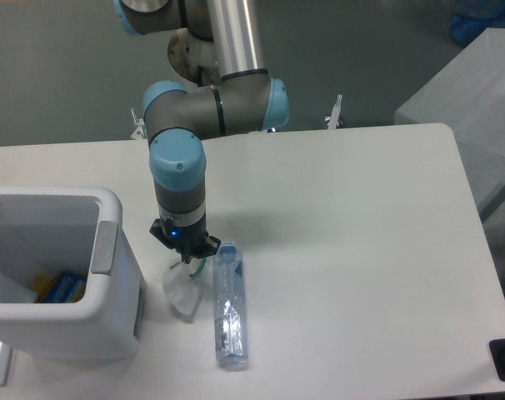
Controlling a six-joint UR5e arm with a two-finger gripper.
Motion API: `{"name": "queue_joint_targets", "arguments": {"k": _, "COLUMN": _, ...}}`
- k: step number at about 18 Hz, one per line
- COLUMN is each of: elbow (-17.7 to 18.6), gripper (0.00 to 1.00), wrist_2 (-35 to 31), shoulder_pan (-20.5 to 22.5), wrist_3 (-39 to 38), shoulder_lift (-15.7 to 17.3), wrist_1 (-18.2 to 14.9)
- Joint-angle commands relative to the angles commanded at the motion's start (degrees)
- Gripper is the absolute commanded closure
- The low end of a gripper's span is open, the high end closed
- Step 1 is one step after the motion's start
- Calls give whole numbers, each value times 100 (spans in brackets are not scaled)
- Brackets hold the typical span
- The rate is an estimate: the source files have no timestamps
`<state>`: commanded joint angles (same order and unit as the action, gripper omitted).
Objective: Place the trash in the trash can
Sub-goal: 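Close the gripper on the plastic wrapper and lift it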
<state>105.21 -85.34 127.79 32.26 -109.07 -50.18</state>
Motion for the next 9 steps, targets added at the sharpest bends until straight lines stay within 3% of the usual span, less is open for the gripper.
{"name": "queue_joint_targets", "arguments": {"k": 5, "elbow": -88, "gripper": 100, "wrist_2": 105, "shoulder_pan": 149, "wrist_3": 44, "shoulder_lift": 272, "wrist_1": -26}}
{"name": "queue_joint_targets", "arguments": {"k": 9, "elbow": -324, "gripper": 100, "wrist_2": 833, "shoulder_pan": 500, "wrist_3": 97, "shoulder_lift": 580, "wrist_1": -9}}
